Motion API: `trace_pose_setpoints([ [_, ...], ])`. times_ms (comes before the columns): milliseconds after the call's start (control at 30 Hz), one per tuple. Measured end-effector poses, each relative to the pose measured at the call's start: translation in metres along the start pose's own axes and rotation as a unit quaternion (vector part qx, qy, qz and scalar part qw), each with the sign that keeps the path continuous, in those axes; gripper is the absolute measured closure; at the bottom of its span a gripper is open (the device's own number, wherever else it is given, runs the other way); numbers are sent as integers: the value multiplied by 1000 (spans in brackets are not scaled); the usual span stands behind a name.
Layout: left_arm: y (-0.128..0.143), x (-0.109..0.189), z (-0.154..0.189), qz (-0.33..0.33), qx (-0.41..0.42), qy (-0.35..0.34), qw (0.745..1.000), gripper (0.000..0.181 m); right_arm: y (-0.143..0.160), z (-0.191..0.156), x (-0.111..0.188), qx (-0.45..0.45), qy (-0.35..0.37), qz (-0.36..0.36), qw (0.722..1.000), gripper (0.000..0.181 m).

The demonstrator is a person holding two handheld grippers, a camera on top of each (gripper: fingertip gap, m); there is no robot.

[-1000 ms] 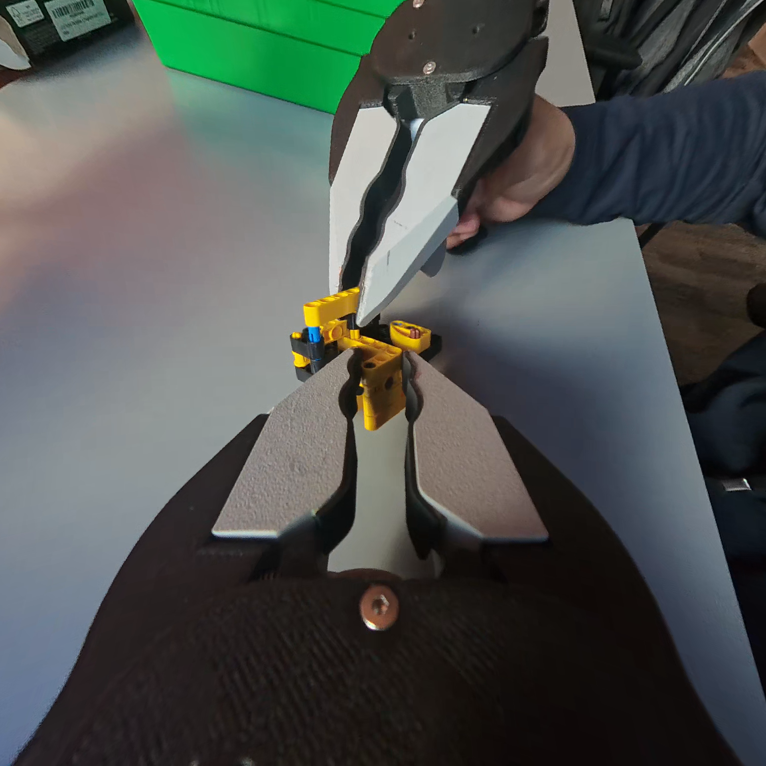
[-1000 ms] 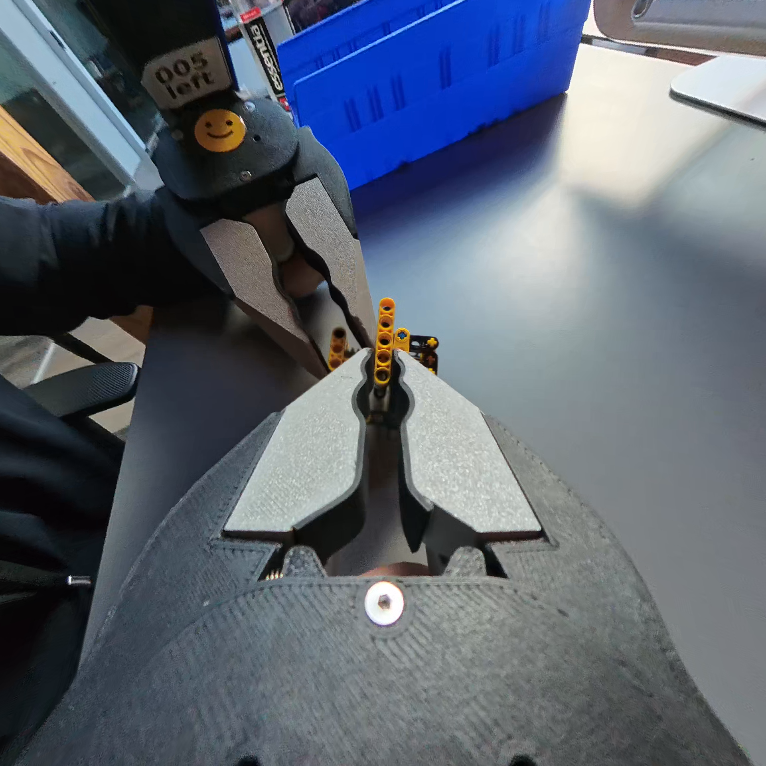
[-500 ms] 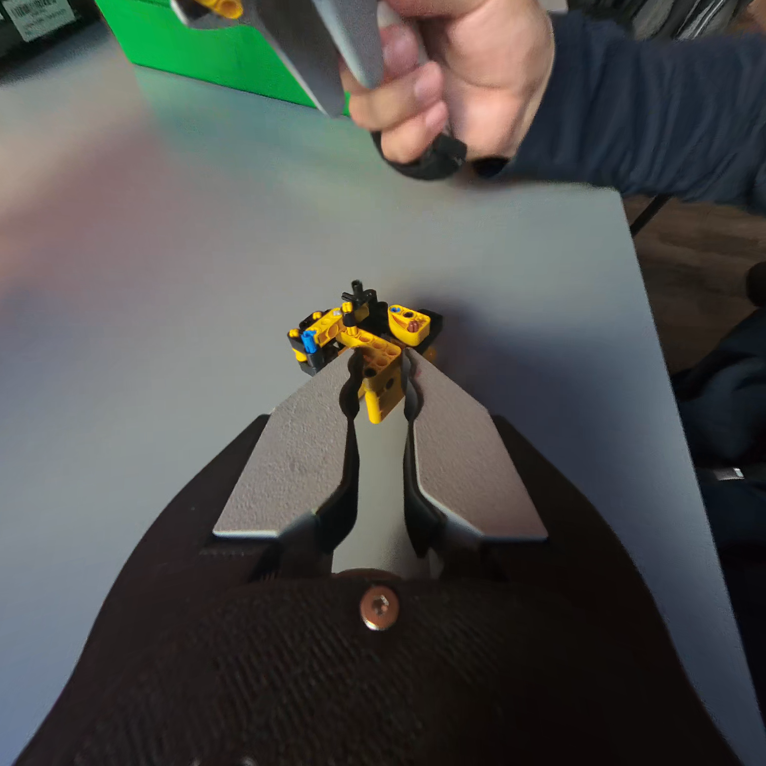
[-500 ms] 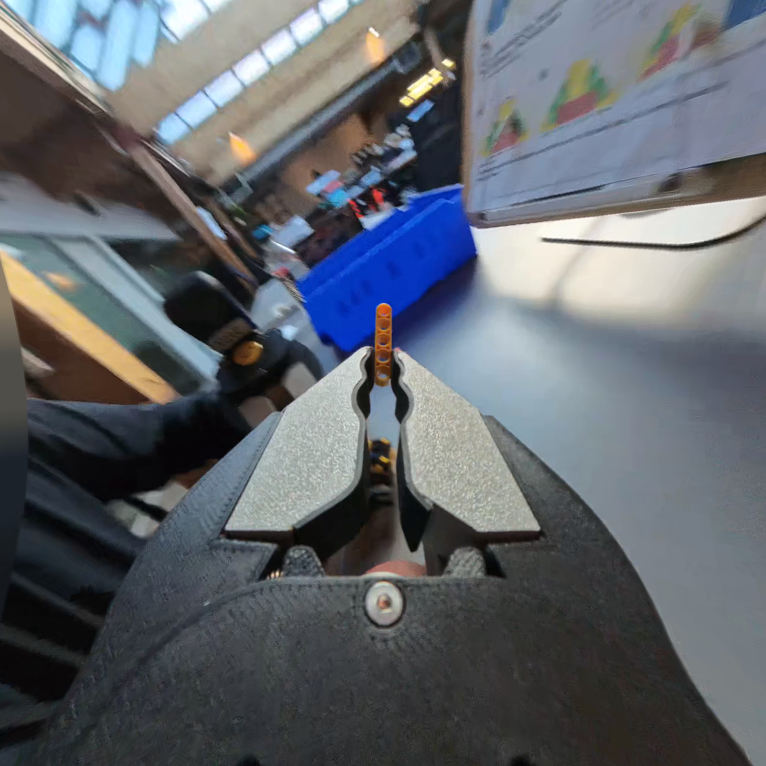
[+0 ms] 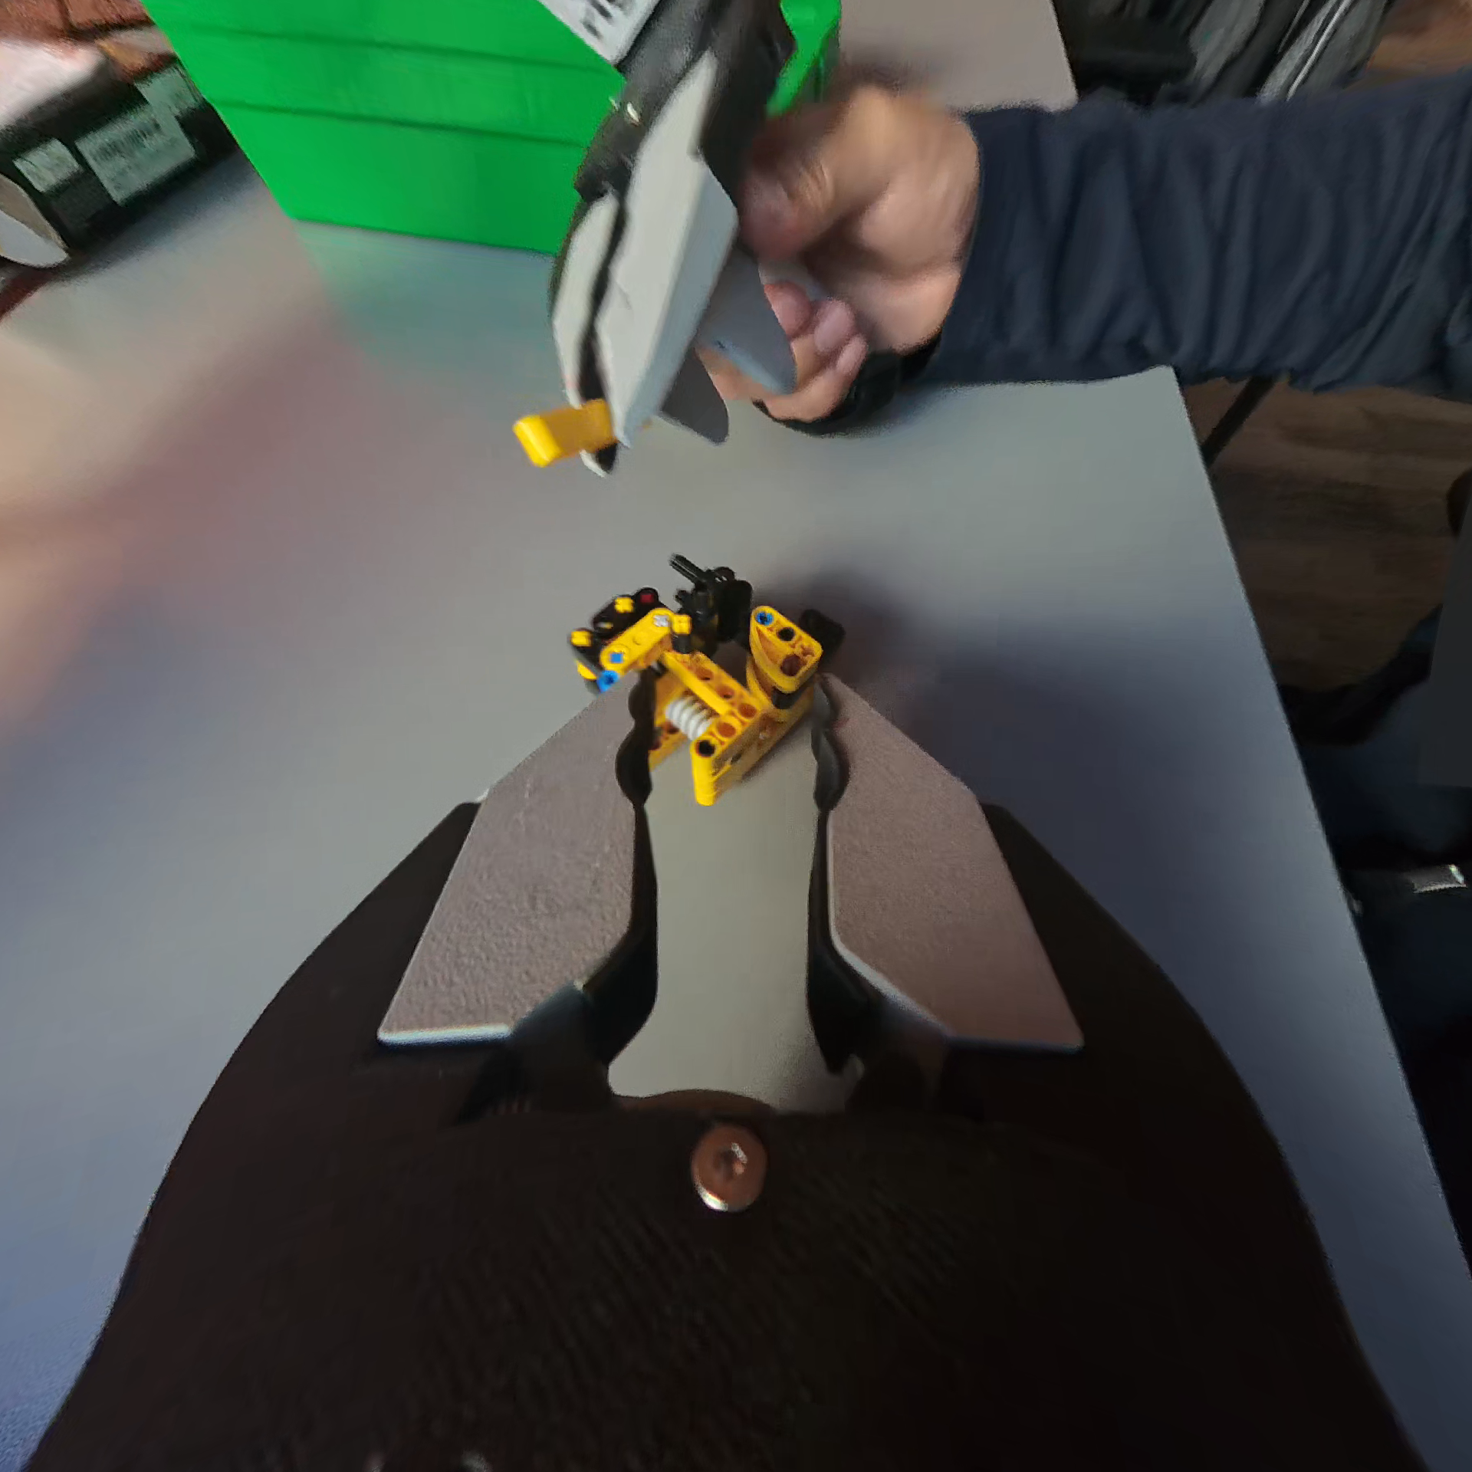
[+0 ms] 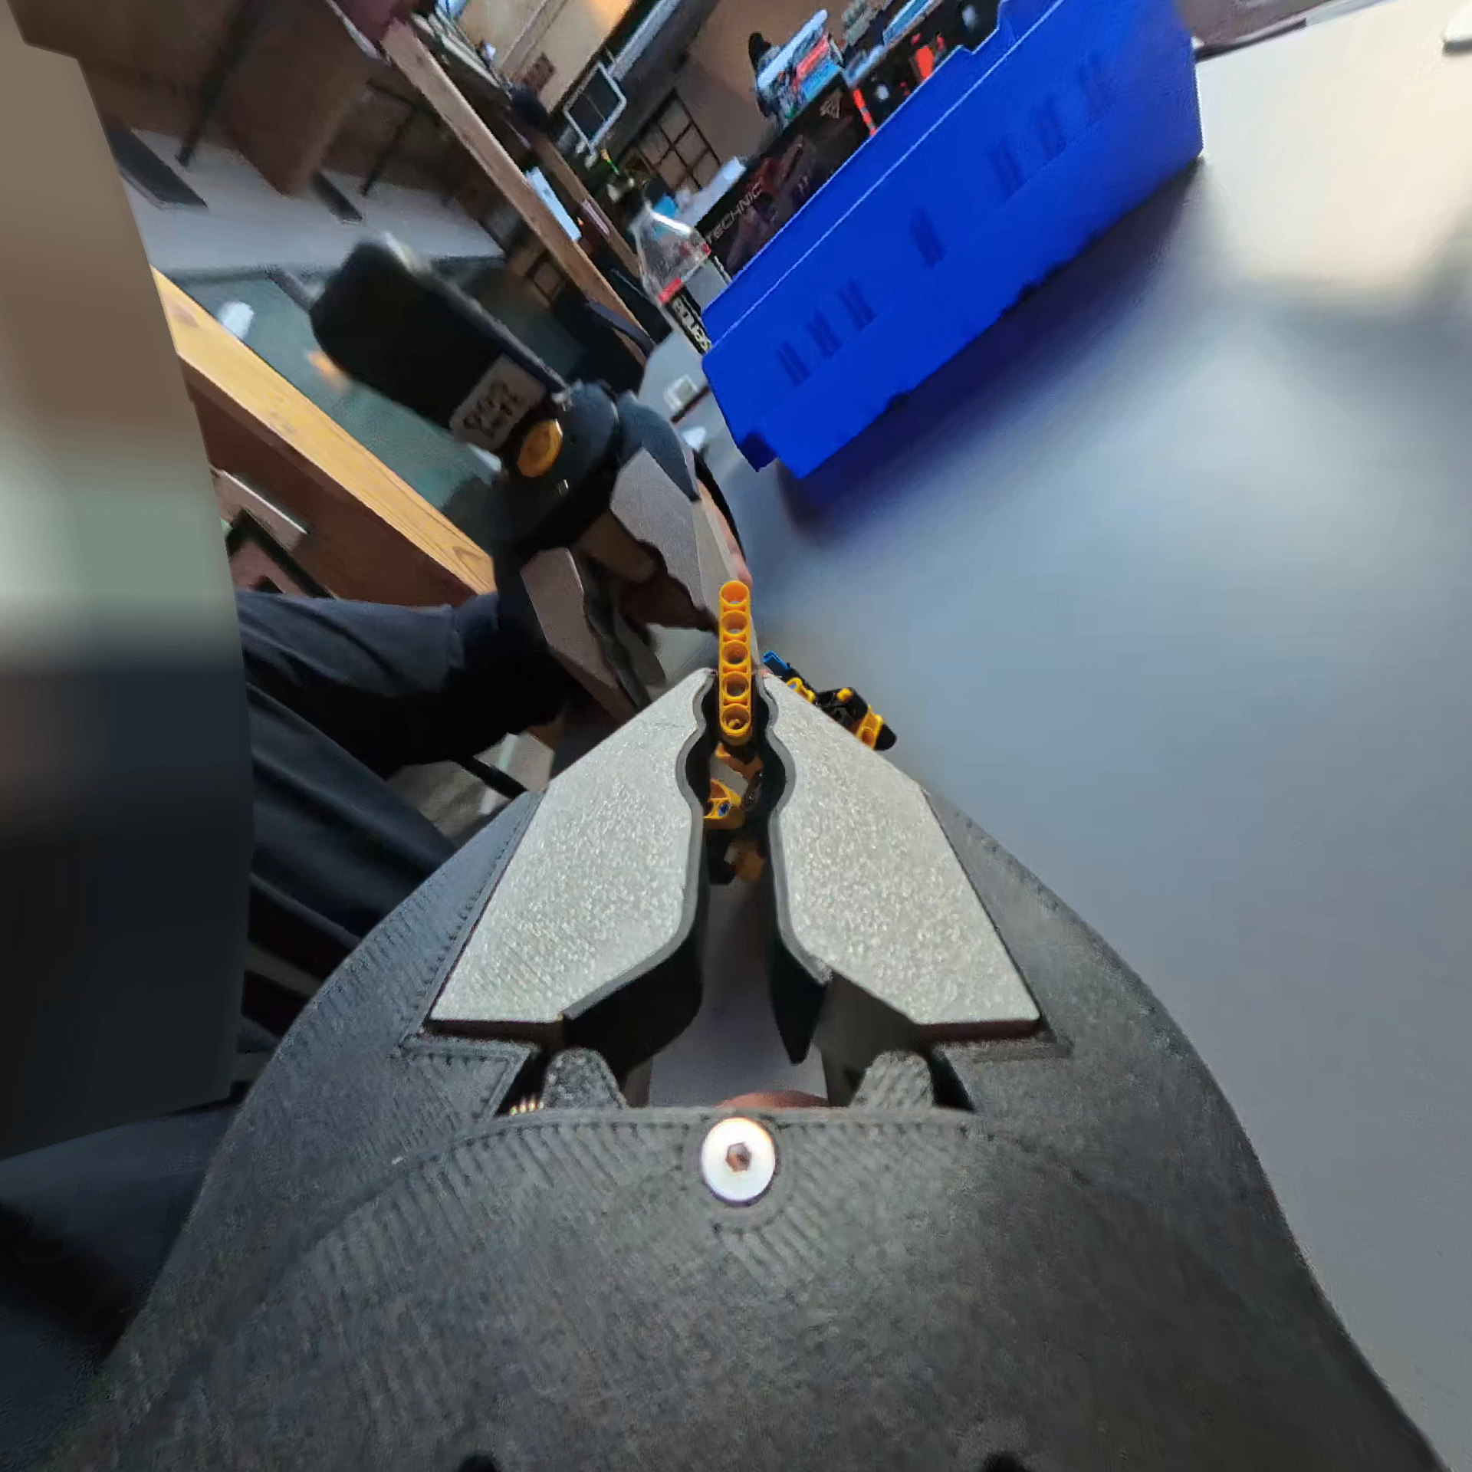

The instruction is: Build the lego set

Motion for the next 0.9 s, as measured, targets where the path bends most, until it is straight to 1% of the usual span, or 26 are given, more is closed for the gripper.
trace_pose_setpoints([
  [33, -5, 8, -3, 15, 2, -8, 1000, 146, 0, -2, -2, 38, 19, 0, 999, 177],
  [67, -9, 16, -5, 30, 6, -16, 999, 147, 0, -3, -4, 100, 53, 3, 994, 177],
  [100, -13, 22, -8, 43, 9, -23, 999, 149, 1, -5, -6, 179, 96, 4, 979, 177],
  [167, -18, 29, -13, 63, 11, -41, 997, 152, 7, -12, -12, 321, 162, -5, 933, 177],
  [200, -19, 29, -14, 69, 11, -45, 997, 154, 10, -18, -15, 368, 175, -3, 913, 177],
  [267, -21, 24, -12, 72, 5, -42, 996, 155, 13, -29, -21, 430, 188, 8, 883, 177],
  [367, -22, 14, -3, 69, -20, -28, 997, 161, 12, -37, -21, 506, 223, 27, 833, 177],
  [433, -25, 10, 1, 69, -48, -35, 996, 181, 14, -41, -20, 551, 243, 28, 798, 177],
  [500, -21, 6, 2, 49, -58, -37, 996, 181, 13, -36, -18, 588, 281, 24, 758, 177],
  [533, -16, 3, 1, 32, -54, -39, 997, 177, 7, -29, -13, 591, 312, 22, 743, 177],
  [567, -12, 3, -3, 18, -49, -46, 998, 170, 0, -20, -6, 578, 345, 22, 739, 177],
  [600, -8, 4, -6, 7, -41, -52, 998, 167, -7, -8, 3, 547, 373, 17, 749, 177],
  [633, -5, 5, -7, -1, -32, -48, 998, 161, -10, 6, 10, 503, 387, 1, 773, 176],
  [667, -2, 6, -7, -5, -20, -36, 999, 158, -7, 18, 14, 457, 382, -21, 803, 176],
  [700, 1, 8, -6, -7, -9, -24, 1000, 156, -1, 29, 16, 413, 368, -46, 832, 174],
  [733, 1, 10, -6, -4, -4, -18, 1000, 156, 10, 40, 16, 369, 355, -81, 855, 171],
  [767, 2, 11, -5, -1, -5, -10, 1000, 156, 22, 54, 16, 328, 356, -127, 866, 166],
  [800, 4, 10, -4, -4, -3, 0, 1000, 157, 34, 70, 19, 296, 373, -170, 863, 160],
  [833, 8, 8, -4, -12, 1, 1, 1000, 156, 36, 77, 18, 273, 381, -171, 867, 166],
  [867, 11, 6, -4, -20, 3, 1, 1000, 155, 35, 75, 17, 254, 369, -162, 880, 163],
  [900, 13, 2, -3, -29, -1, 5, 1000, 154, 34, 74, 18, 242, 364, -161, 885, 160],
])
Point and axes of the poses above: each gripper's, where its closed fingertips meet, x back along the fingers, y out of its underside, z = x × y across the jaws, the point moved 2 cm from there along x, back along the fingers, and after that the axes turned 12 degrees about y, right-handed, at the moved point
